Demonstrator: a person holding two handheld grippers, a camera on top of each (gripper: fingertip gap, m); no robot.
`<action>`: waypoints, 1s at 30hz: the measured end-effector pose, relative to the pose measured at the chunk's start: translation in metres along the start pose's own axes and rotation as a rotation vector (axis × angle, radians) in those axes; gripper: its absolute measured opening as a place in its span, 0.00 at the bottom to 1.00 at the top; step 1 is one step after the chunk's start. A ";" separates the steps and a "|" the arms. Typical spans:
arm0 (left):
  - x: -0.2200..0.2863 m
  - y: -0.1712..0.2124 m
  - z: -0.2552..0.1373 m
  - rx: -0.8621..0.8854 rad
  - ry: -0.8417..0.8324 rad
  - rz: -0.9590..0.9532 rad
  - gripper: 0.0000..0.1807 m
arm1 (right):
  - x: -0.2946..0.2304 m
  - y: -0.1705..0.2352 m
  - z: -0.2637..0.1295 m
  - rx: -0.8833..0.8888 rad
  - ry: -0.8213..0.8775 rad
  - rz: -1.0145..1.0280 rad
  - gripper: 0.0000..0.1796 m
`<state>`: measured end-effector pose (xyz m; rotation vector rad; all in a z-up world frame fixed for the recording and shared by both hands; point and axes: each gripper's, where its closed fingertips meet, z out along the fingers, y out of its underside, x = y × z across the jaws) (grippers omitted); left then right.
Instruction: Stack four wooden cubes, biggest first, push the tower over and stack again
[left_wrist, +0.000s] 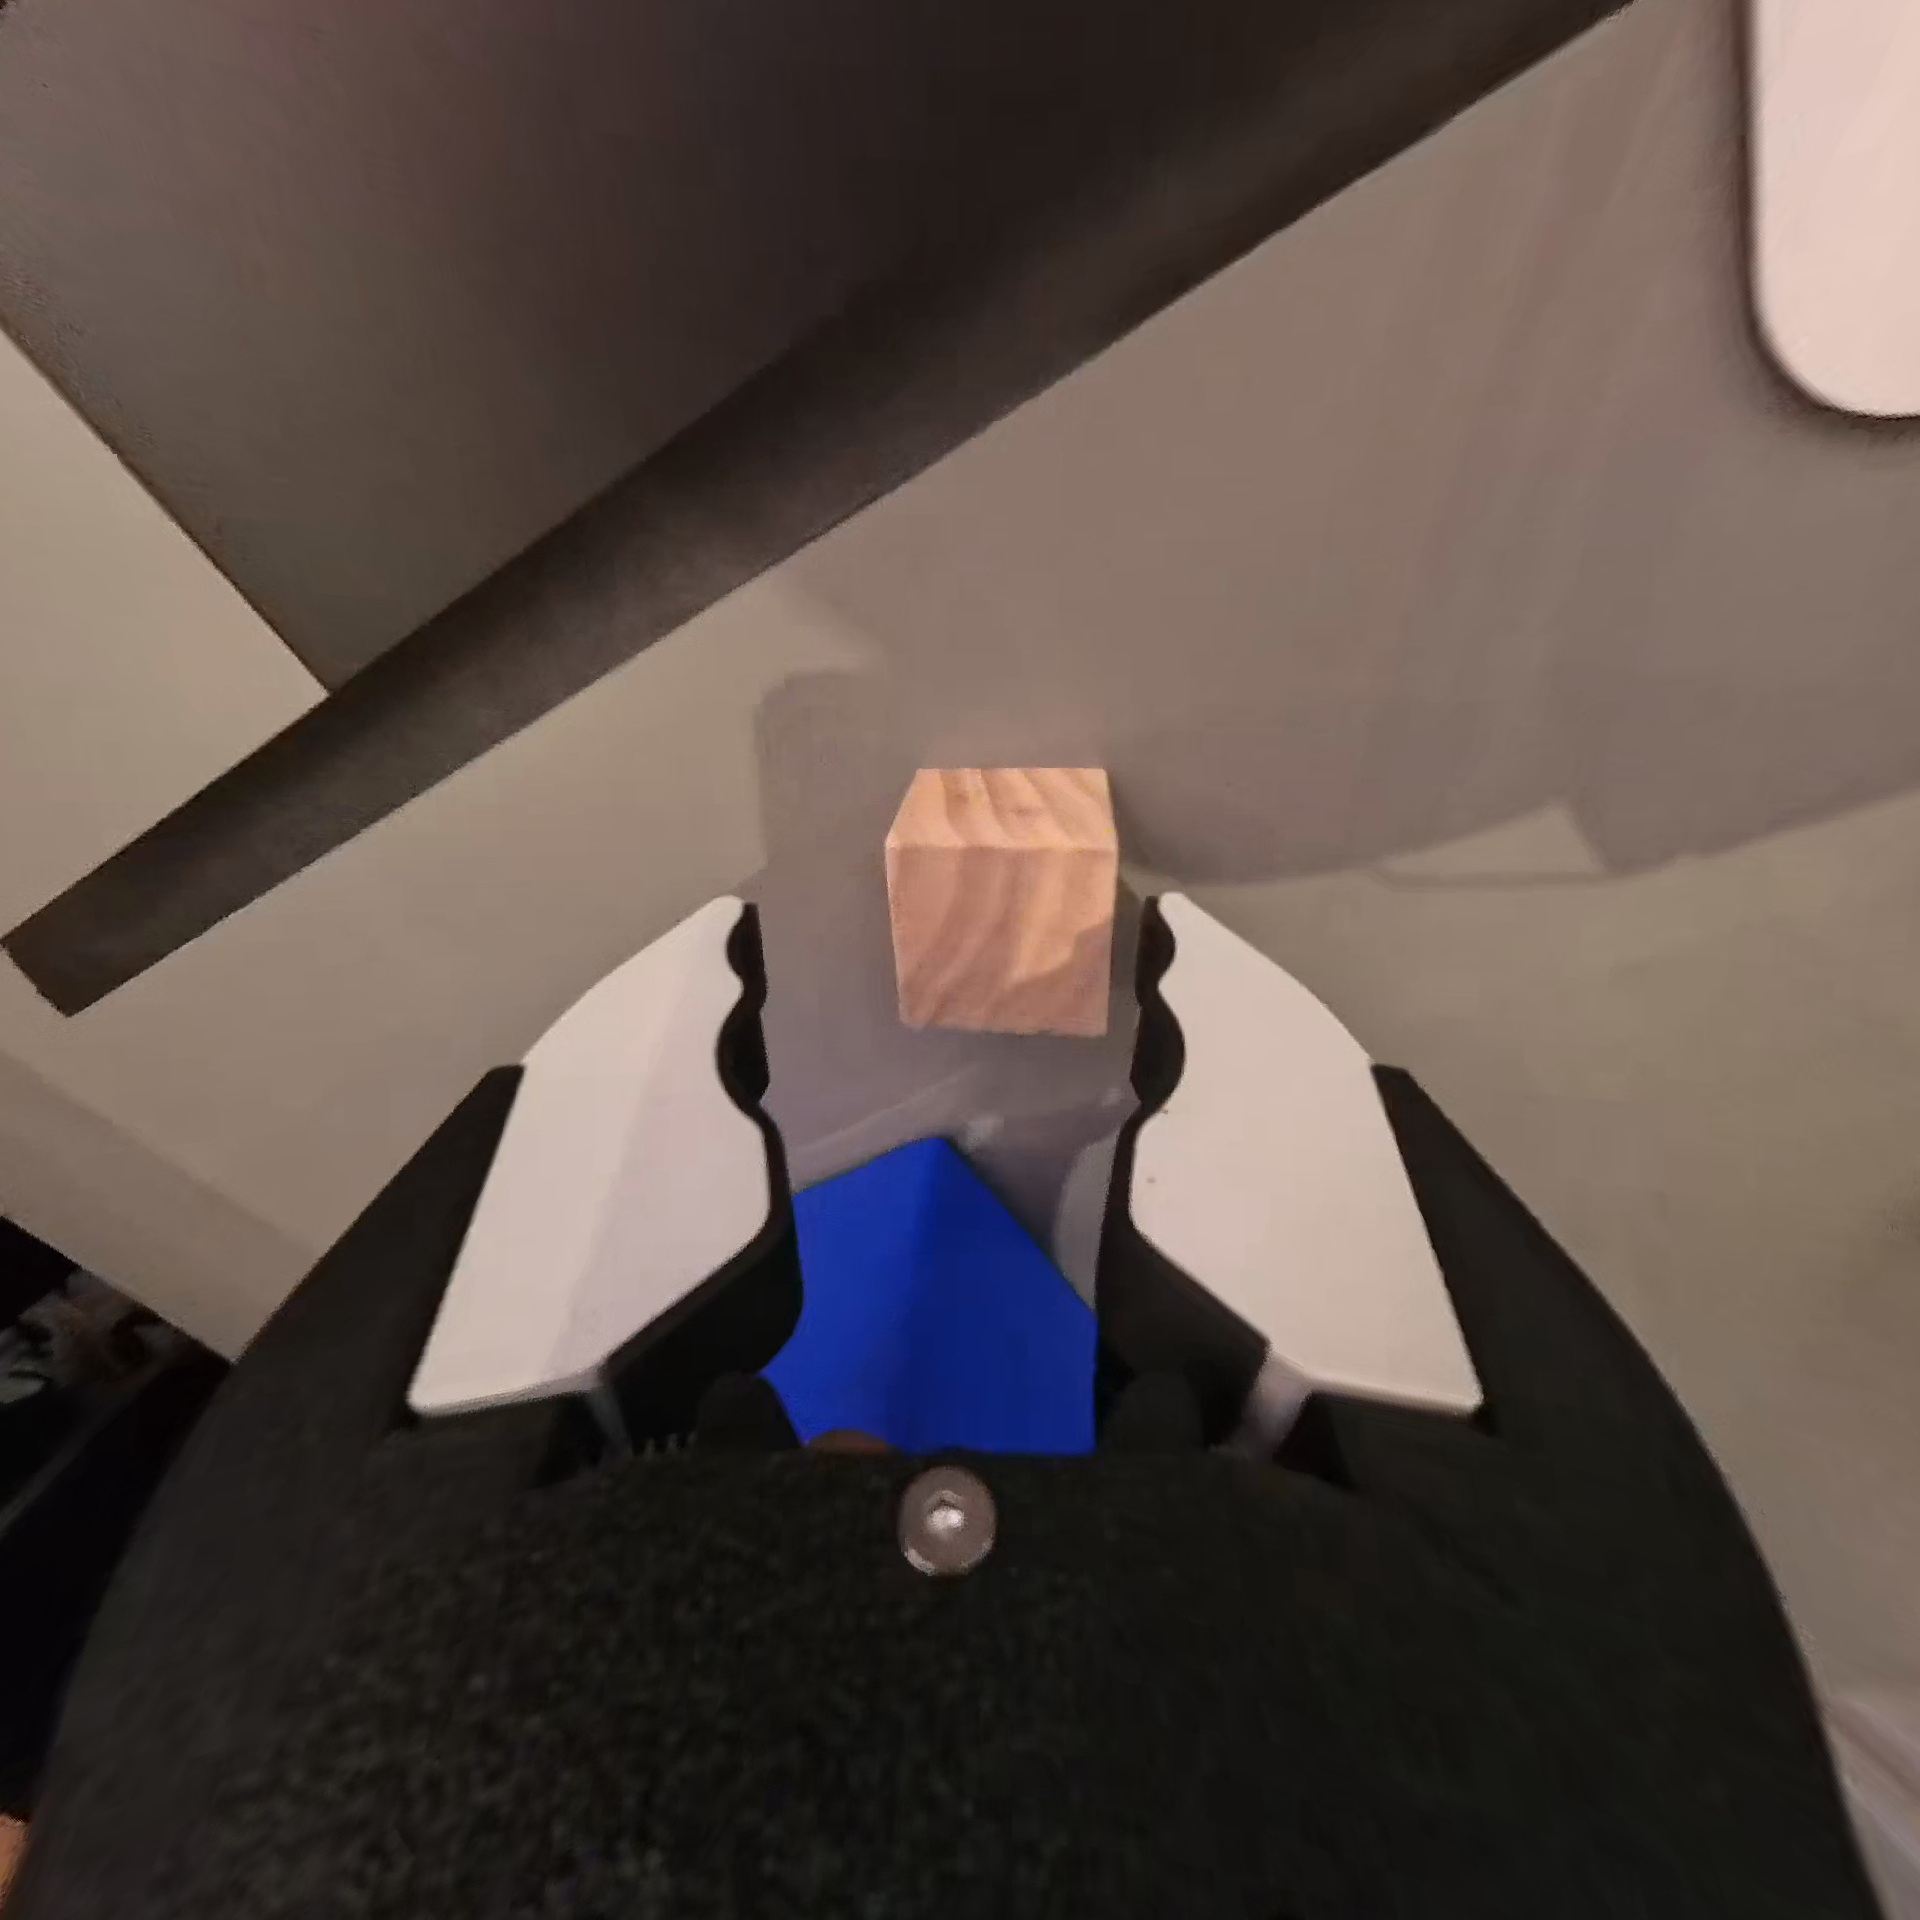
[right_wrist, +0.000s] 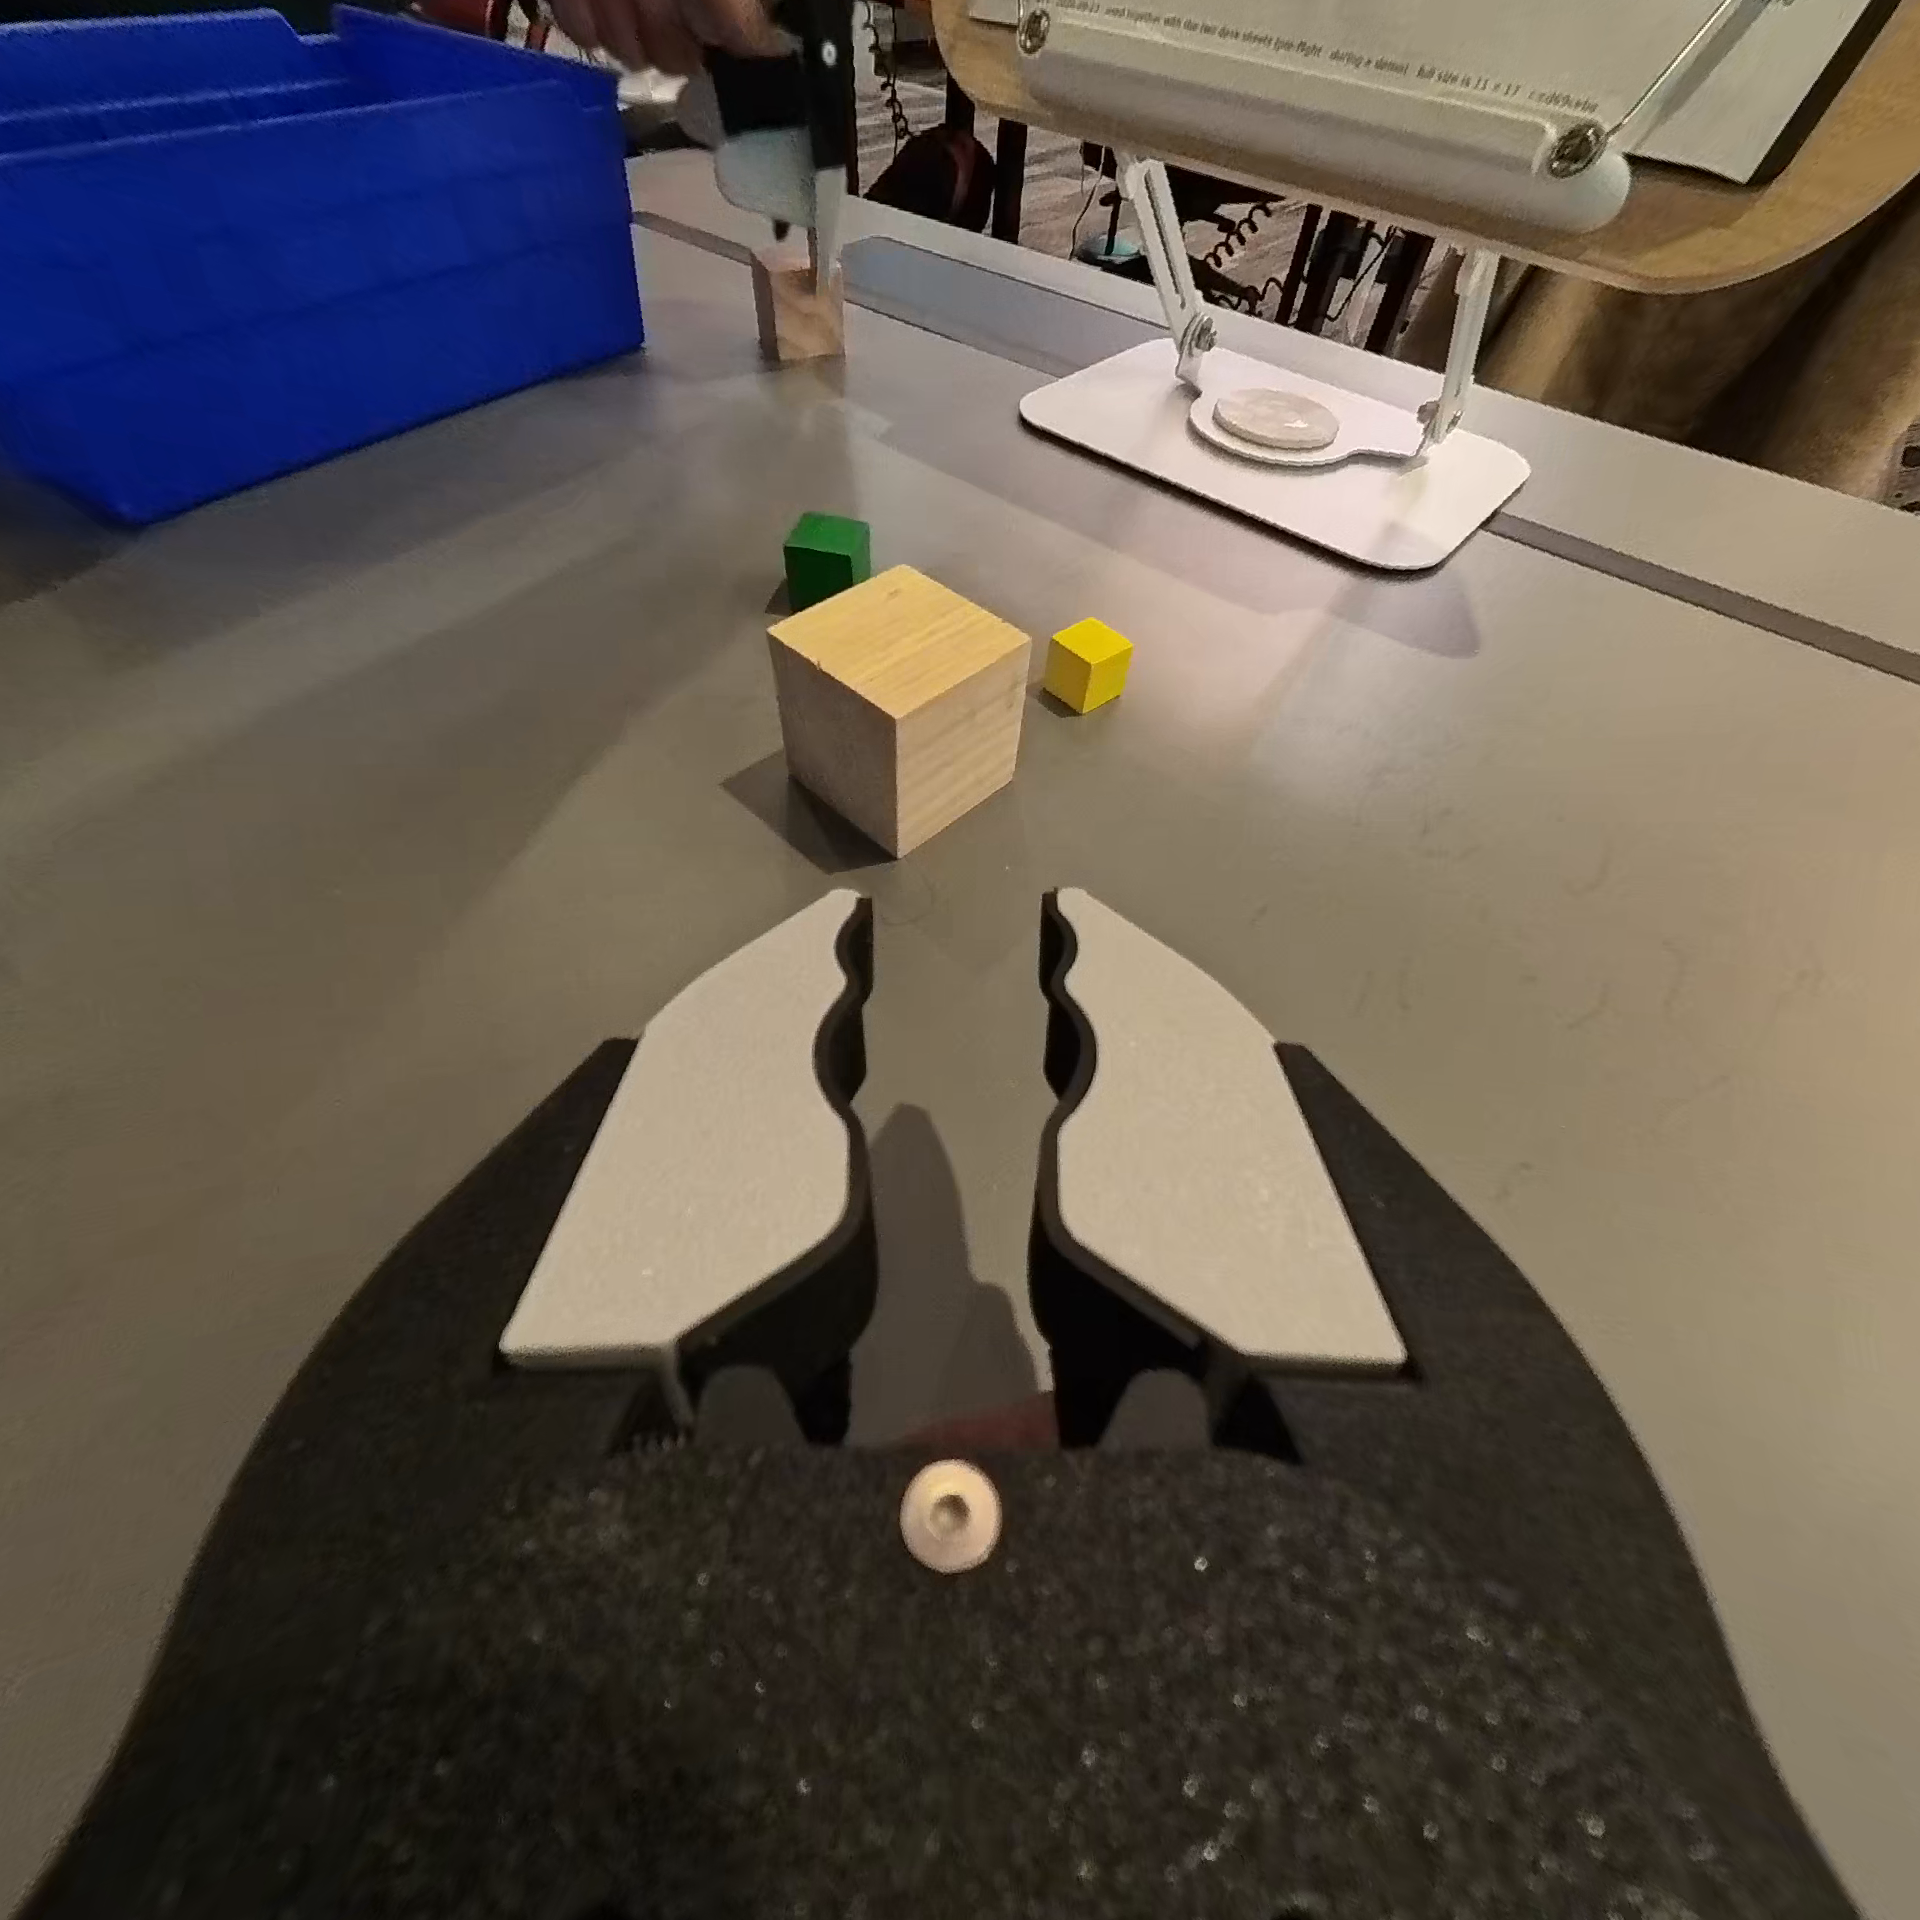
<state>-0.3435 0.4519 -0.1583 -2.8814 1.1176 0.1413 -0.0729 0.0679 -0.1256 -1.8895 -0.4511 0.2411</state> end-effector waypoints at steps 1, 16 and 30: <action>0.000 0.001 0.005 -0.020 -0.001 0.006 0.38 | 0.000 0.000 0.000 0.000 -0.001 0.001 0.17; 0.014 0.032 -0.111 0.209 0.050 0.130 0.25 | 0.000 0.000 0.000 0.001 0.000 -0.001 0.16; 0.331 0.083 -0.113 0.160 -0.029 1.114 0.25 | 0.000 -0.002 -0.002 0.018 0.018 -0.019 0.16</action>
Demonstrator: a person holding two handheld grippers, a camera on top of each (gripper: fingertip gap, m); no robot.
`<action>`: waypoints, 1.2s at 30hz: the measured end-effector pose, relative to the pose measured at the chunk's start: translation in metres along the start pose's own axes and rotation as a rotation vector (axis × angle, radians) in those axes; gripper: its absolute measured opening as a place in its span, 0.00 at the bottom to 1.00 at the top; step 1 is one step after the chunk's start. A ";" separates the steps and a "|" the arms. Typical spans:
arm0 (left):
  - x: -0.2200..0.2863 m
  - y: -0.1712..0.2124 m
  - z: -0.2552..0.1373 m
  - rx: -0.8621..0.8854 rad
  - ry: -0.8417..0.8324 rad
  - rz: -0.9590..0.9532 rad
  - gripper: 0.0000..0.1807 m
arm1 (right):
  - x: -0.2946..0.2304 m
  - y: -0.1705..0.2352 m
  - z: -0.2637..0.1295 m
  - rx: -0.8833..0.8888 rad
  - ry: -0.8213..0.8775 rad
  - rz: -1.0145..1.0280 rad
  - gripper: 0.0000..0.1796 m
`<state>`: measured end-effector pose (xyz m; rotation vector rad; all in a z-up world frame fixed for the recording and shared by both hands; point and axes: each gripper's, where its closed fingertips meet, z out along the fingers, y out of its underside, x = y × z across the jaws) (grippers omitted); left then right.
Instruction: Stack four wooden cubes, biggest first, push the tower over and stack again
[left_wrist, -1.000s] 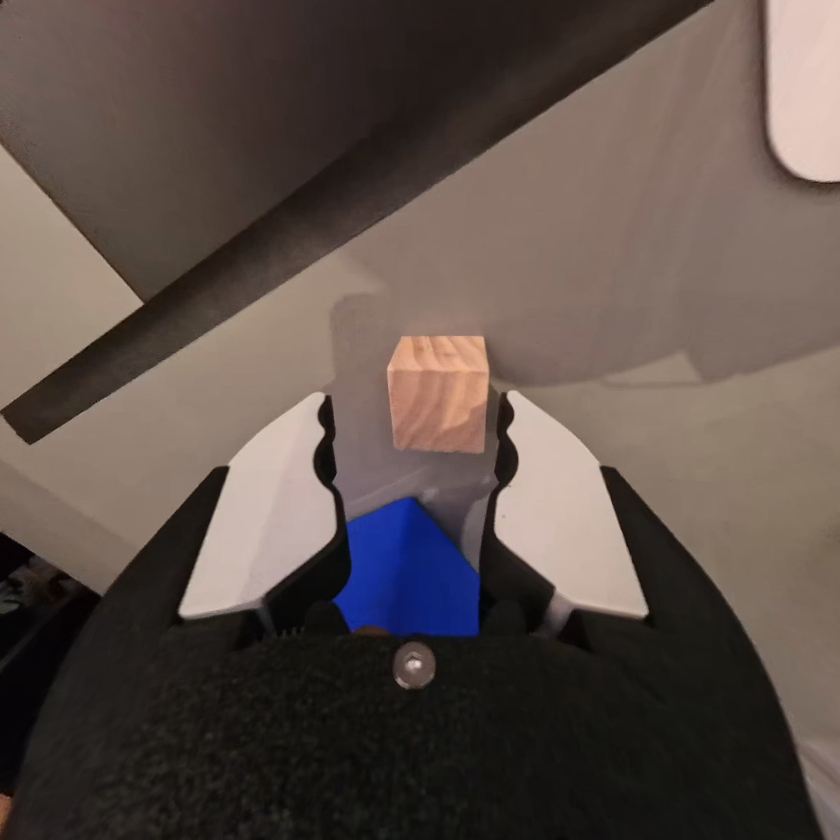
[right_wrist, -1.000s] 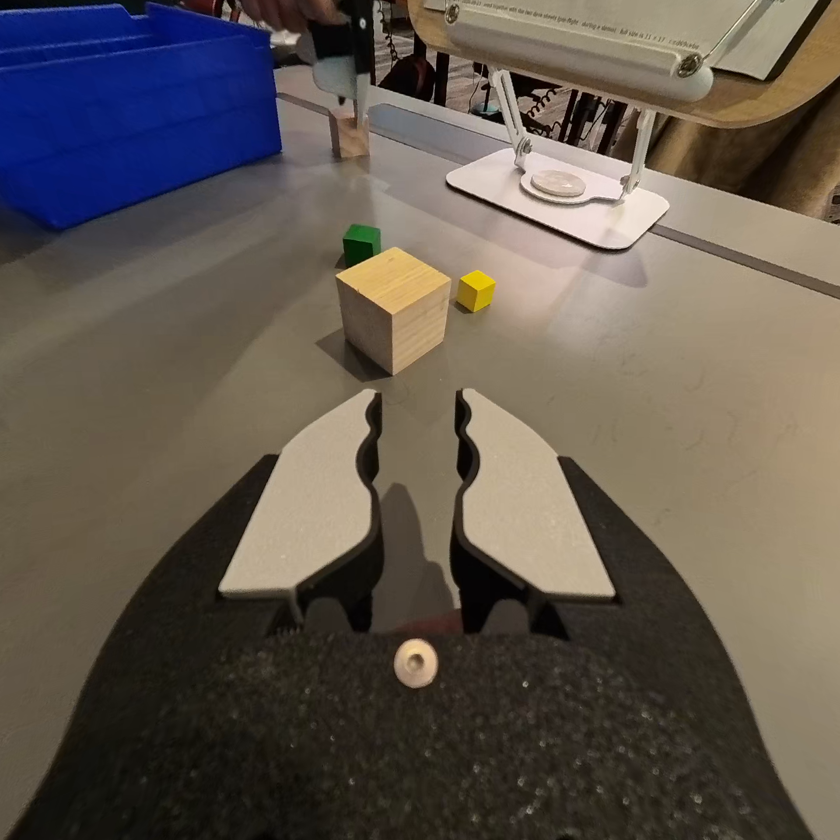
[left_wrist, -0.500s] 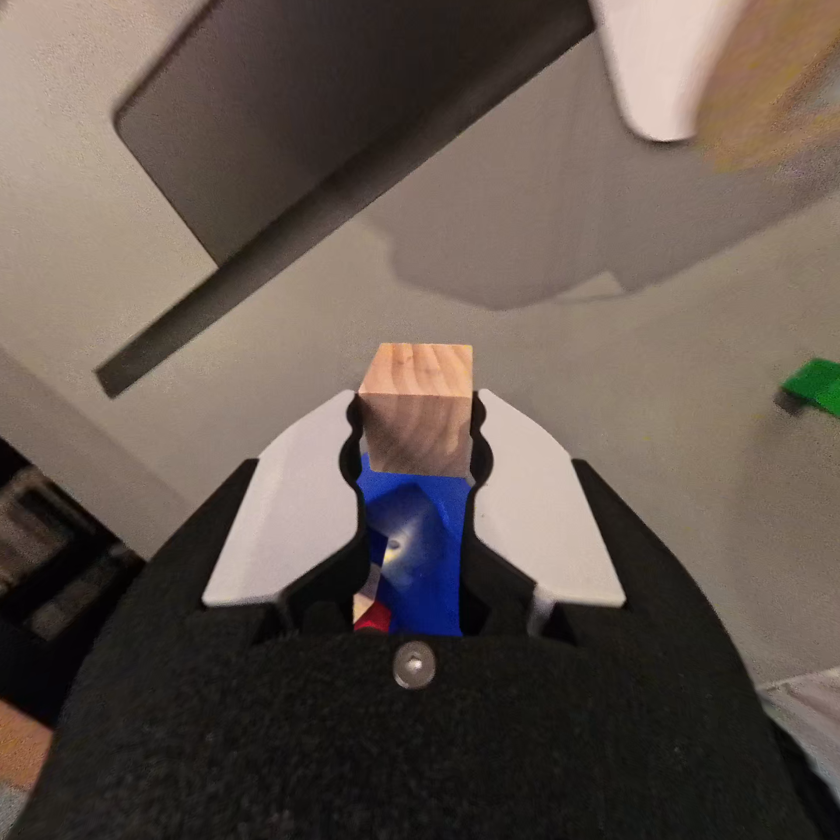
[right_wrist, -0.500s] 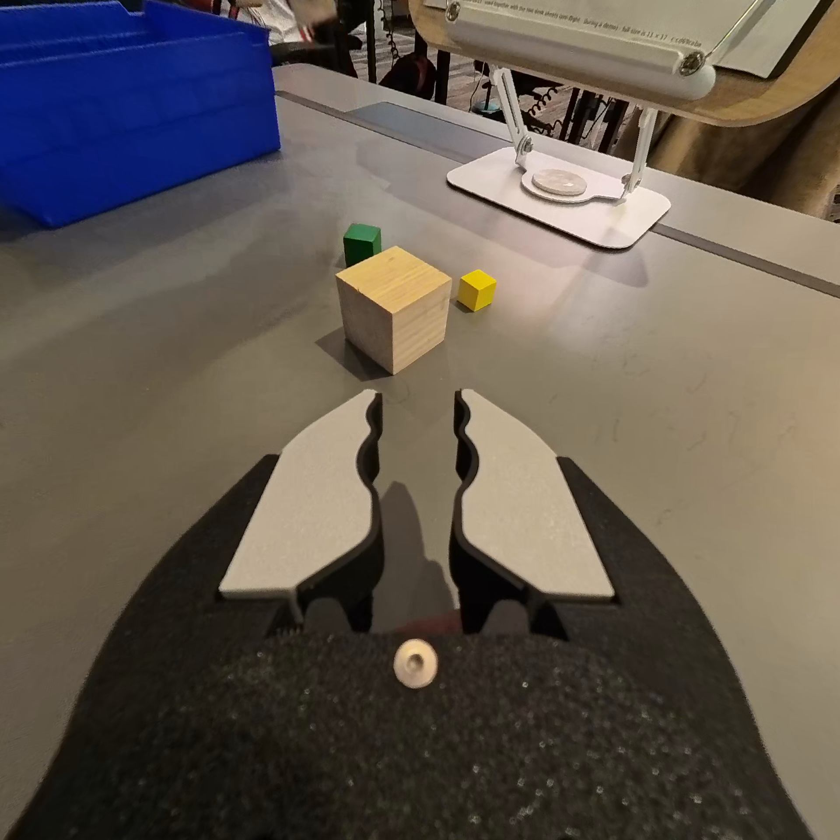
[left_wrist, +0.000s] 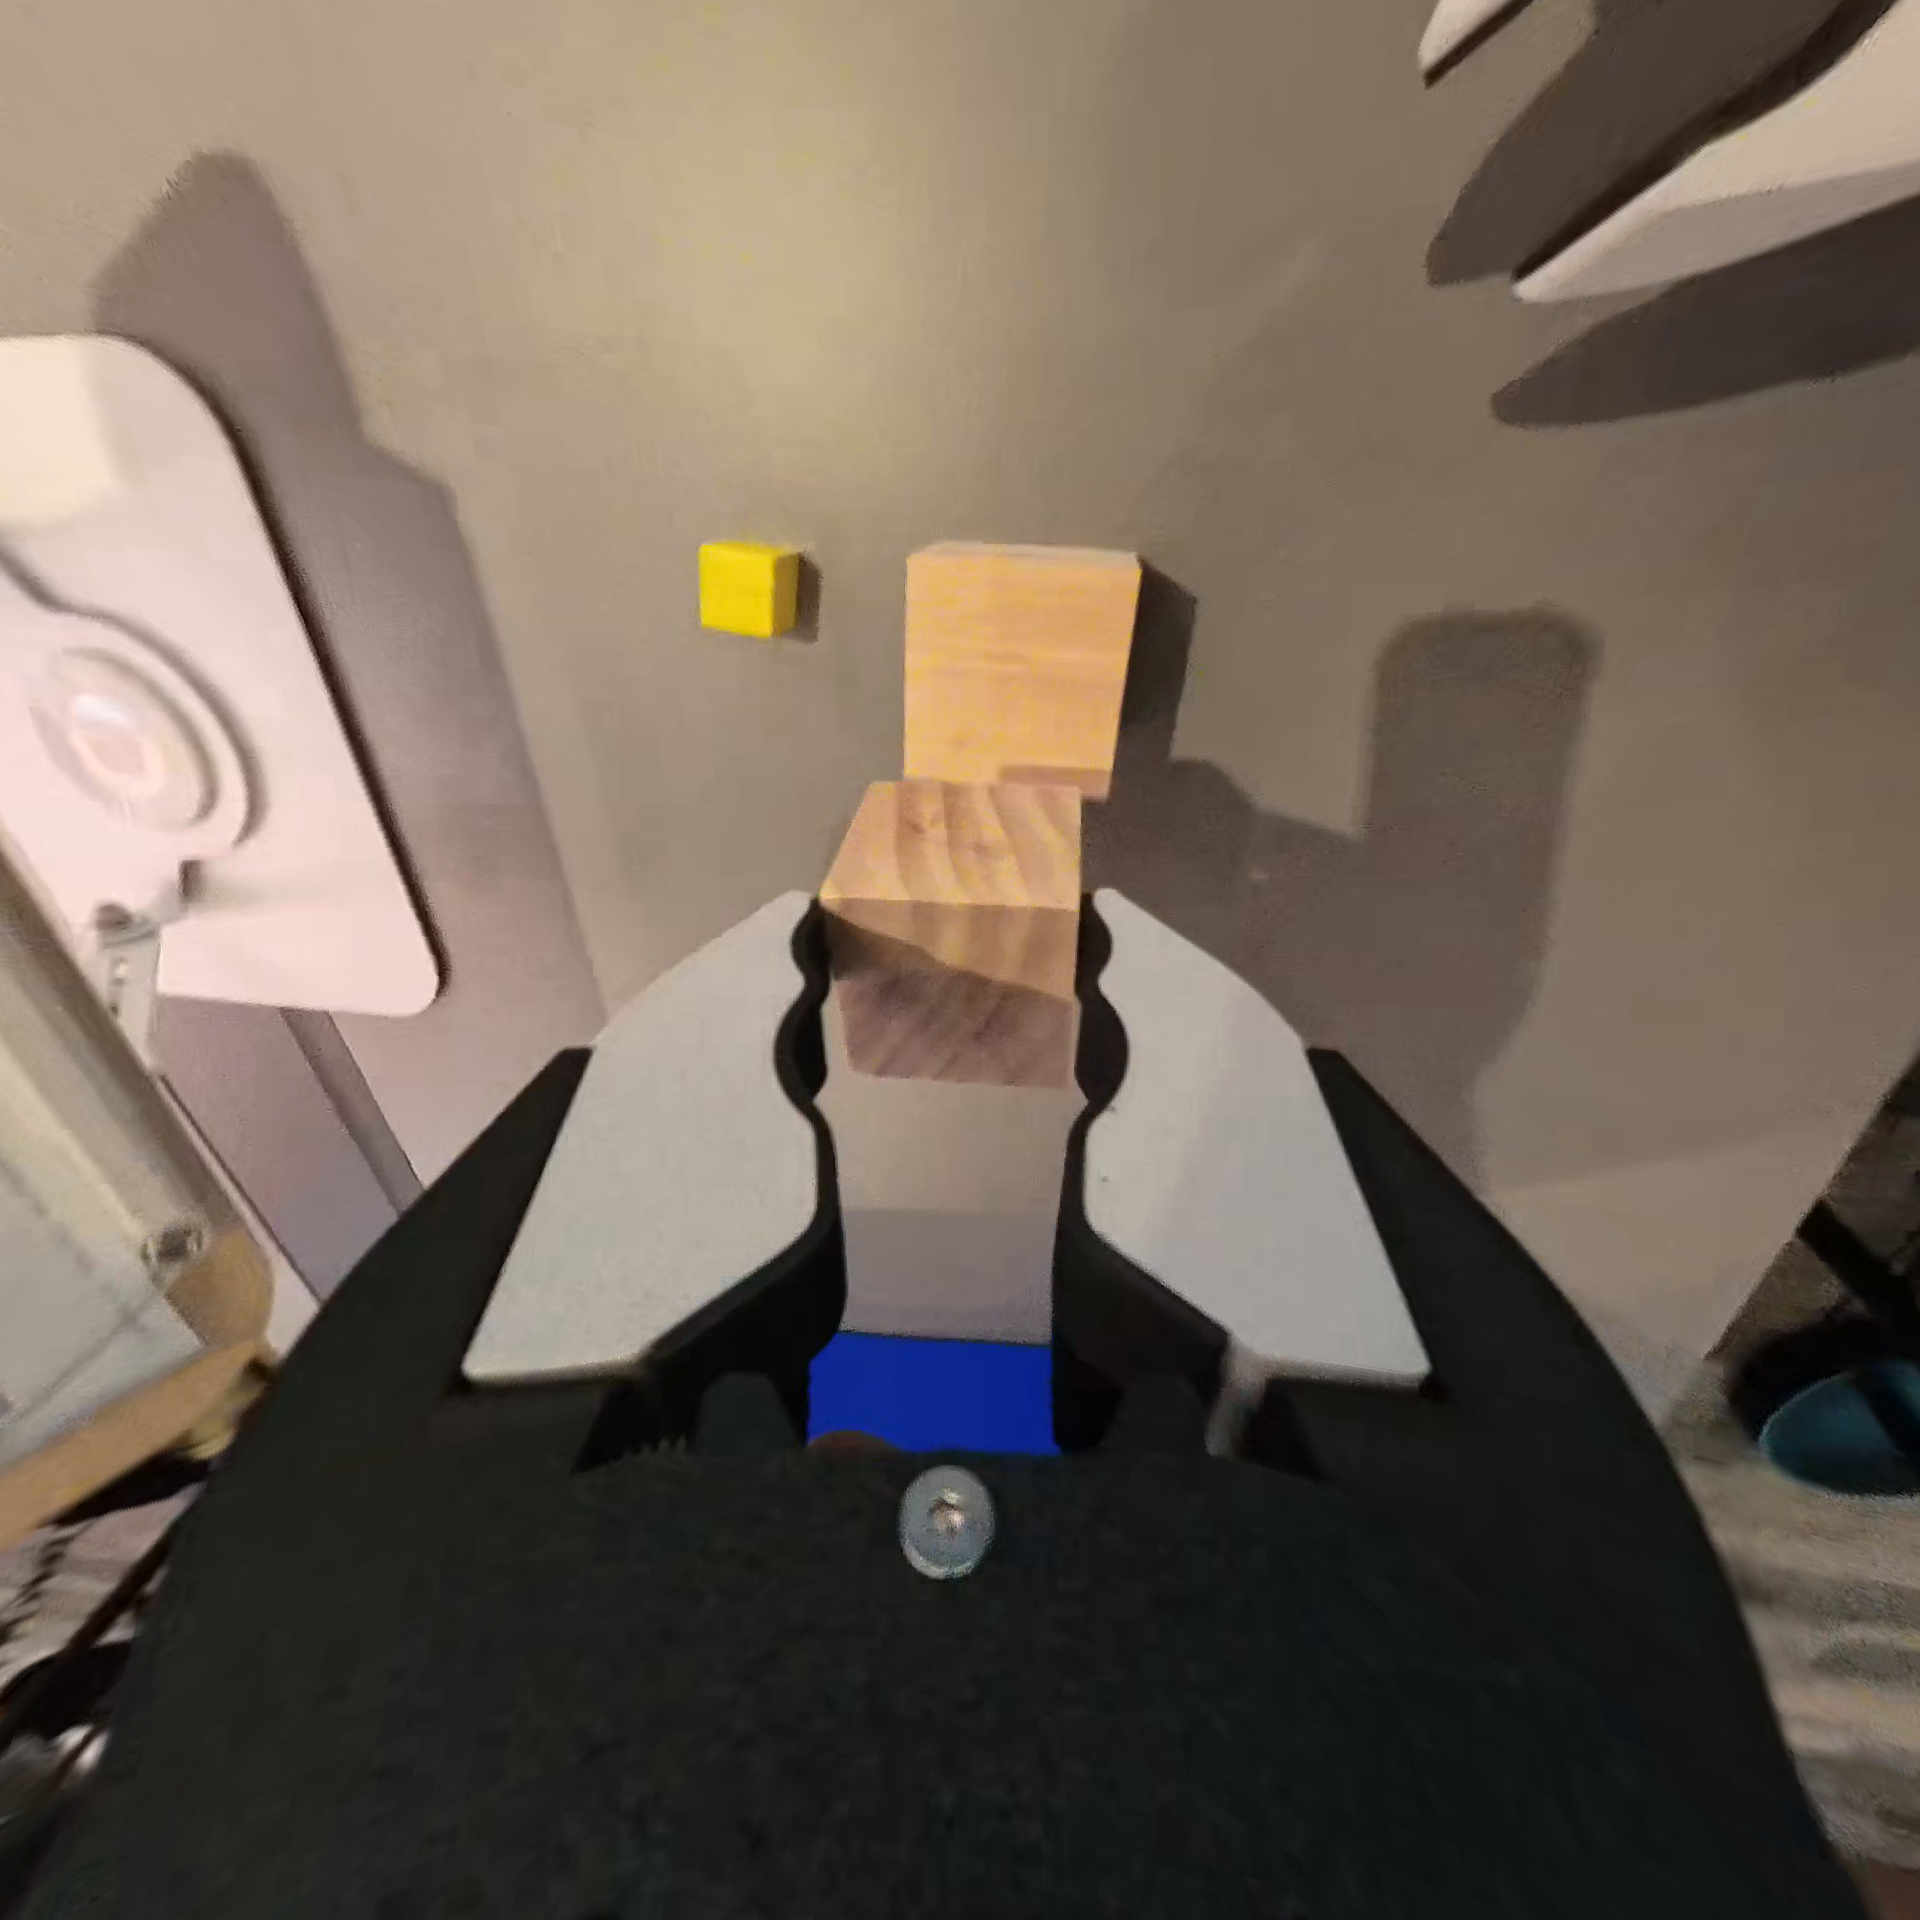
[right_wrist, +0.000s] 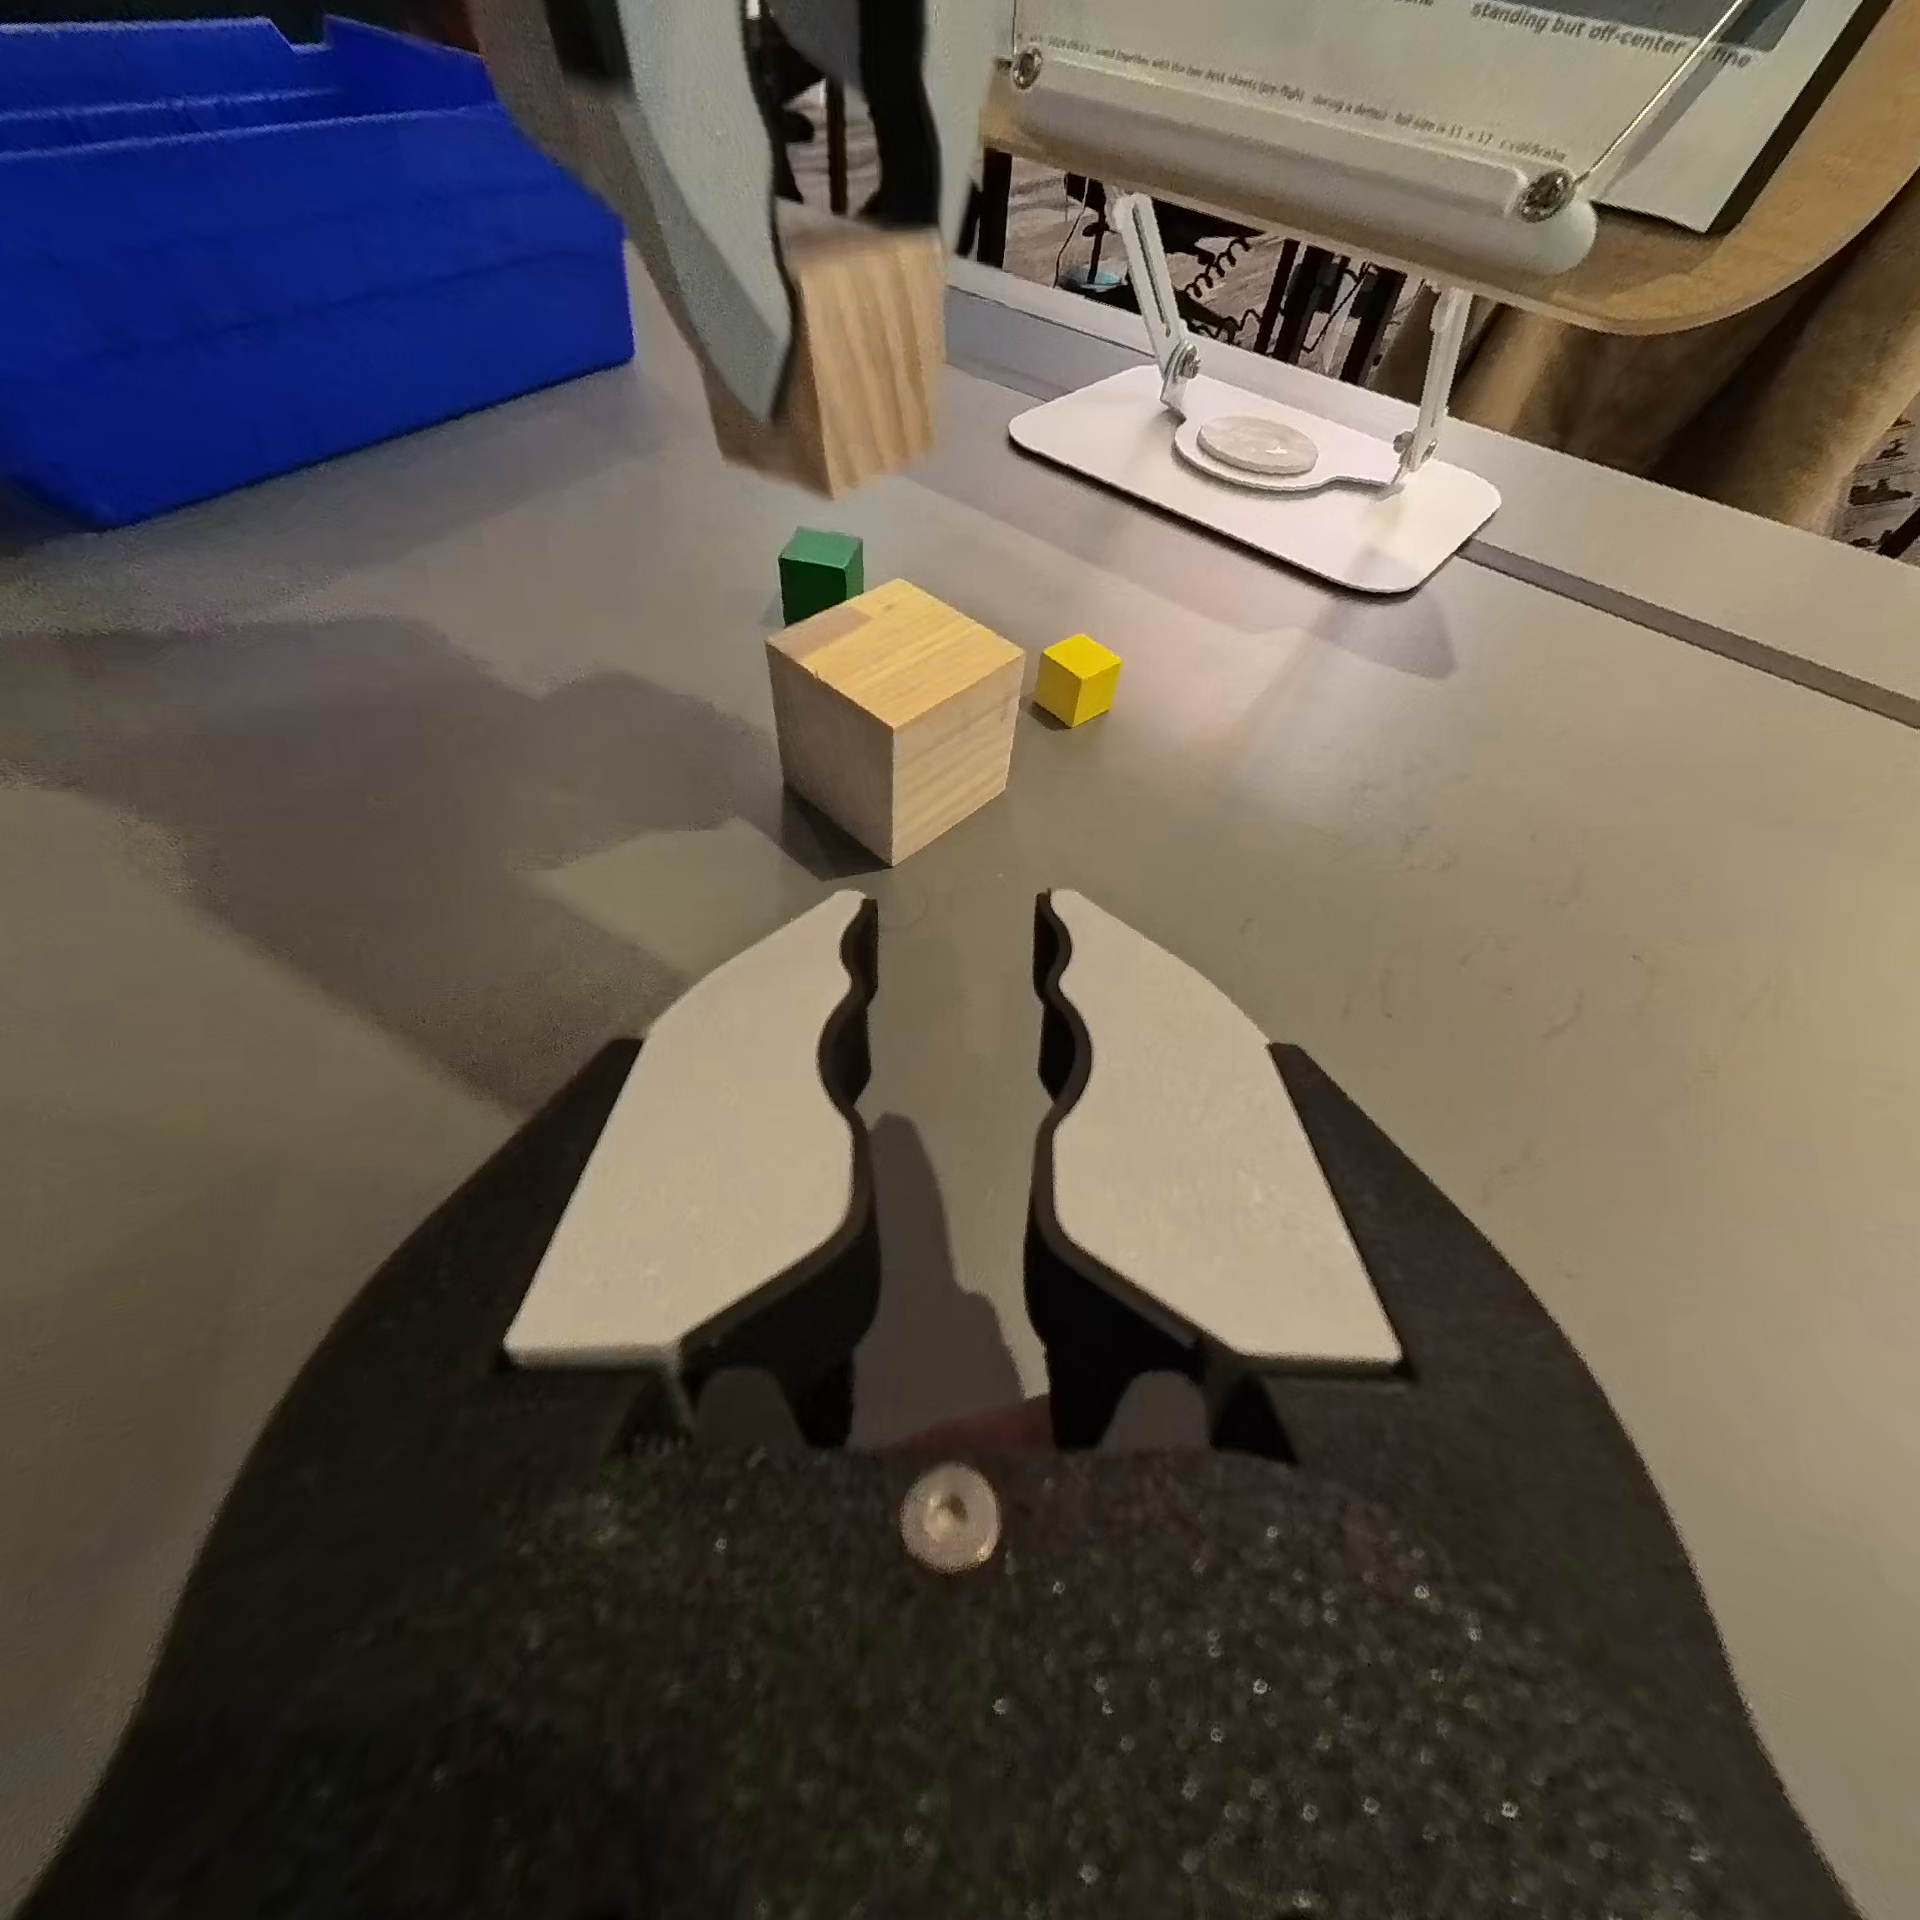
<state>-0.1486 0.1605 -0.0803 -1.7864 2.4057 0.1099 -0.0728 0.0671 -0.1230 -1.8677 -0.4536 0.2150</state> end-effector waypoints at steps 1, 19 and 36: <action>0.003 -0.005 0.009 -0.023 0.004 0.013 0.25 | 0.000 0.000 0.000 0.002 0.001 -0.003 0.16; 0.009 -0.022 0.043 -0.118 0.020 0.079 0.25 | -0.001 0.000 0.000 -0.002 0.002 -0.014 0.15; -0.043 0.076 0.062 0.080 -0.117 -0.426 0.38 | -0.005 0.004 0.004 -0.040 -0.020 -0.024 0.15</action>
